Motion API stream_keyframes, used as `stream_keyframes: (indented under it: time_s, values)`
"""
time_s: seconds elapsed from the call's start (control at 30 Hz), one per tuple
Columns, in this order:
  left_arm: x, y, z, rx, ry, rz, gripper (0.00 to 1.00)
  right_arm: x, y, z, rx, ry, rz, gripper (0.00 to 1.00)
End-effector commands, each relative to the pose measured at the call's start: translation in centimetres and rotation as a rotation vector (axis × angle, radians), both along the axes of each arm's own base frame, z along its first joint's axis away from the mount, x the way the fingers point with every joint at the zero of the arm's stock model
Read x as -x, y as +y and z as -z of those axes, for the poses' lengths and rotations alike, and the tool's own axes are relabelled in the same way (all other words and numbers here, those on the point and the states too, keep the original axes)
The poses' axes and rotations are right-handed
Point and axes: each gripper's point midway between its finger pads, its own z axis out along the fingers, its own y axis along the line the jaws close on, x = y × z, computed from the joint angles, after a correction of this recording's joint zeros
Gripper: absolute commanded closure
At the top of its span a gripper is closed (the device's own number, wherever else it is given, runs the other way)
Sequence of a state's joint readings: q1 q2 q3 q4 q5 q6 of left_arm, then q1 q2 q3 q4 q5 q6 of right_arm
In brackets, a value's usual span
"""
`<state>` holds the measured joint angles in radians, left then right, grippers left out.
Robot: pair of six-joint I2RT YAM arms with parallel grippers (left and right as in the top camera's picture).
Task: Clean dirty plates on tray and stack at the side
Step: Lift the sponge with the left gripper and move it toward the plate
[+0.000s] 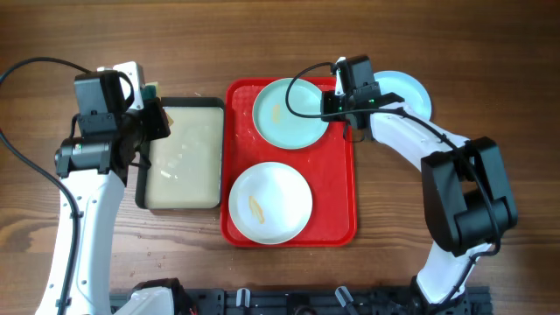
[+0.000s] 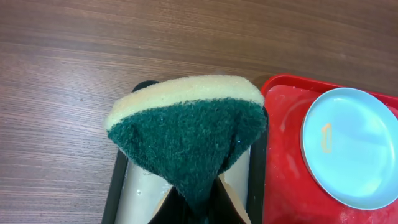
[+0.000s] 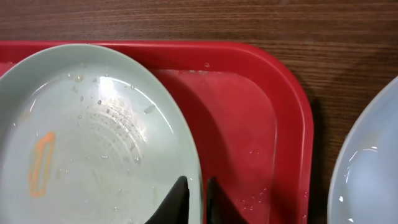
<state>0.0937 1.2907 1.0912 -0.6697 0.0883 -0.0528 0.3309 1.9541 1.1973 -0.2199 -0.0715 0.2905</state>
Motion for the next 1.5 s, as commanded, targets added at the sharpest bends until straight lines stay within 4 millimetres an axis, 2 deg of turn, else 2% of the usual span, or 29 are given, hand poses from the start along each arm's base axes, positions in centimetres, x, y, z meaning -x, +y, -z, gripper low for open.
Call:
stream_keyframes:
  time_s: [0.0,0.1,0.27,0.33,0.4,0.6,0.77,0.97,1.27,1.37,1.47]
  values:
    - [-0.3,-0.2,-0.3,-0.002,-0.010,0.023,0.96,0.8,0.1,1.4,0.000,0.041,-0.009,0.84]
    - [-0.3,-0.2,-0.3,-0.002,-0.010,0.023,0.96,1.0,0.1,1.5,0.000,0.051,-0.005,0.77]
    - [-0.2,-0.2,-0.3,-0.002,-0.010,0.023,0.96,1.2,0.0,2.7,0.002,0.078,0.005,0.79]
    - [-0.2,-0.2,-0.3,-0.002,-0.010,0.023,0.96,1.2,0.0,2.6,-0.004,0.077,0.009,0.90]
    - [-0.3,-0.2,-0.3,-0.002,-0.010,0.023,0.96,1.2,0.1,2.5,-0.004,0.076,0.008,0.96]
    - [-0.3,-0.2,-0.3,-0.005,-0.012,0.026,0.96,2.1,1.0,1.4,-0.033,0.130,-0.049,0.96]
    - [-0.5,-0.1,-0.4,-0.007,-0.021,0.026,0.96,2.2,0.9,1.5,-0.027,0.135,-0.056,0.96]
    - [-1.7,1.3,-1.5,-0.074,-0.085,-0.025,0.96,2.8,1.6,1.5,-0.052,0.153,-0.094,0.96]
    - [-3.7,1.2,-4.4,-0.078,-0.207,-0.025,0.96,2.7,1.7,1.4,-0.060,0.150,-0.097,0.94]
    - [-3.9,0.4,-3.9,-0.073,-0.196,-0.003,0.96,2.7,1.7,1.4,-0.060,0.149,-0.097,0.94]
    - [-4.2,-0.5,-1.0,-0.070,-0.108,0.023,0.96,2.7,1.7,1.4,-0.060,0.148,-0.097,0.93]
